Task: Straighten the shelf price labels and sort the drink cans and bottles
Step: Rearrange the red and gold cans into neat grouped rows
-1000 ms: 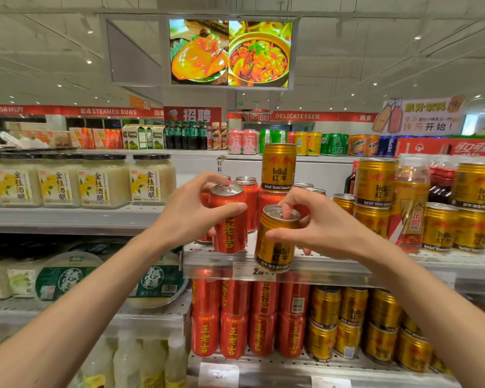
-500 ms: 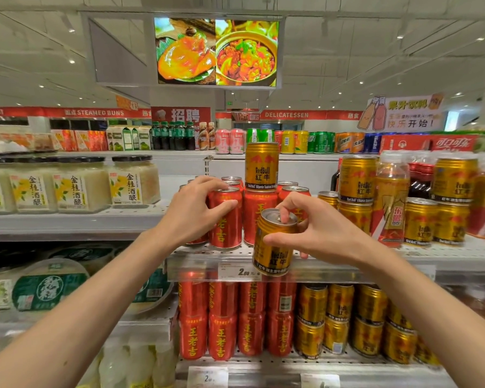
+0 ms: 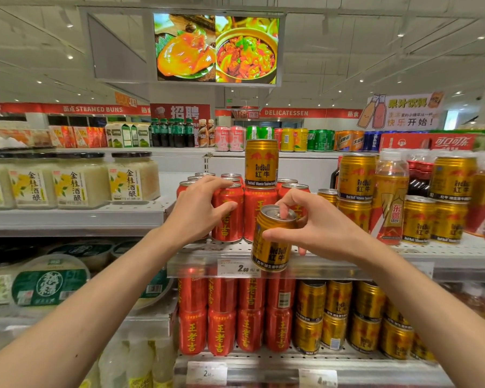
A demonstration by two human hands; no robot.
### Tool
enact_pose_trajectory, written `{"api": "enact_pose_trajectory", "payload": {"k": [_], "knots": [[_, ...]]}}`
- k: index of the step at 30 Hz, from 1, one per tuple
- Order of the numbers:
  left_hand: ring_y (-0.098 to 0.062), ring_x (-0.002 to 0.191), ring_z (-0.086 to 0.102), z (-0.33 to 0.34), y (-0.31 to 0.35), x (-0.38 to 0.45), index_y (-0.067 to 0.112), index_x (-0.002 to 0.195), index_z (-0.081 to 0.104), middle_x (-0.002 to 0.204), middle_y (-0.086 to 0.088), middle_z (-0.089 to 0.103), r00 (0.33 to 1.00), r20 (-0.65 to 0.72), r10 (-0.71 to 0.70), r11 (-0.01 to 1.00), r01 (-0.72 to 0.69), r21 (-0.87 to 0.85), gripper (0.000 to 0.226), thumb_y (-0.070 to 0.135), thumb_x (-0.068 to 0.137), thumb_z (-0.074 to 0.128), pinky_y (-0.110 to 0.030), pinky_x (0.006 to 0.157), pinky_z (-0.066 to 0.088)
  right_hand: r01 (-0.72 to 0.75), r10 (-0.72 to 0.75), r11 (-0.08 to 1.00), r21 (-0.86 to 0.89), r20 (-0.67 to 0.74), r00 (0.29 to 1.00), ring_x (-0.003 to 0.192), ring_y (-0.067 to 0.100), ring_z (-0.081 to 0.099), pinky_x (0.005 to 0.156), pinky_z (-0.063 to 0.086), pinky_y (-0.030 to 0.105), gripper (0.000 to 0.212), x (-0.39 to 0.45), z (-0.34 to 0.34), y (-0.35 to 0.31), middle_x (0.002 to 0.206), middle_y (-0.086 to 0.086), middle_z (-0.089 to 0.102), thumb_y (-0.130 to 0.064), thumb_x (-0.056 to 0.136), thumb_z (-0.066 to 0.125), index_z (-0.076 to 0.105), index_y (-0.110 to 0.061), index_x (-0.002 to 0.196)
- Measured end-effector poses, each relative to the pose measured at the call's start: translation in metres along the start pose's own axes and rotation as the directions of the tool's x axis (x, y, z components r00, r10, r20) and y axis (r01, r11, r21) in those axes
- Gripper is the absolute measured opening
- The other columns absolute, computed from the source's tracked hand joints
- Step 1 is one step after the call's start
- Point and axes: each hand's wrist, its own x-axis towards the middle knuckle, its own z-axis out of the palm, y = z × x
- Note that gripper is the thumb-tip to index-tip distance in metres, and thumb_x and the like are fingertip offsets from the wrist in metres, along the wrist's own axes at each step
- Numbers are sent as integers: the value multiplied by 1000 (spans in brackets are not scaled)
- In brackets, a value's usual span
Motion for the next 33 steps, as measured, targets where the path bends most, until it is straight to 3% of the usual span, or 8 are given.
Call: {"api": "enact_pose_trajectory", "payload": {"k": [3,5,10,14,18,23,27,33], "knots": [[-21,93,72,2,-3,-4,19,142,61,144,0,60,1000,-23,4,1000,-4,-5,52,36,94,73,-48,96,58,-2,2,1000,5,-7,1000,56,14,62,49,53,24,40,0,2,1,109,8,66,-42,79,84,52,-21,90],[-16,82,75,4,-7,-9,22,142,60,147,4,55,998,-56,-16,997,12,-71,51,37,95,72,-46,89,61,-6,6,1000,4,-14,1000,59,19,65,49,54,26,40,-1,3,2,109,8,66,-44,79,84,52,-22,90],[-16,75,72,2,-4,-39,32,121,64,118,7,59,971,-191,-145,942,77,-325,24,32,97,68,-46,74,65,-64,64,998,-3,-51,997,54,14,70,62,58,38,40,-6,7,1,116,-2,64,-51,79,81,52,-25,91],[-16,74,70,9,5,-64,32,108,68,103,8,70,974,-64,-215,866,160,-474,14,27,96,71,-35,61,62,-129,134,990,61,-97,986,53,14,70,68,59,35,42,-12,13,2,121,-7,65,-53,79,80,54,-23,94],[-6,67,67,25,15,-80,31,107,71,99,8,71,975,91,-204,767,217,-604,11,26,97,70,-22,53,54,-163,189,976,147,-178,966,54,8,66,55,55,28,42,-20,20,3,116,-5,70,-46,80,82,56,-16,93],[-11,68,65,47,22,-89,36,103,73,89,5,72,974,179,-142,729,225,-646,11,28,97,68,-23,52,55,-215,294,931,297,-258,920,55,15,65,53,54,32,40,-37,20,11,119,-3,70,-41,80,84,57,-13,94],[-10,67,64,69,36,-88,34,100,75,84,6,74,978,174,-118,730,204,-652,10,28,98,68,-30,53,57,-205,334,904,375,-320,887,54,6,63,48,50,23,35,-56,8,19,119,2,69,-33,81,85,58,-13,93],[-6,64,66,110,89,-72,30,102,74,83,9,74,977,202,-74,719,193,-668,11,22,99,66,-30,53,57,-188,342,894,407,-350,872,48,5,63,45,49,20,35,-89,-43,45,108,6,71,-29,83,82,56,-10,96]]}}
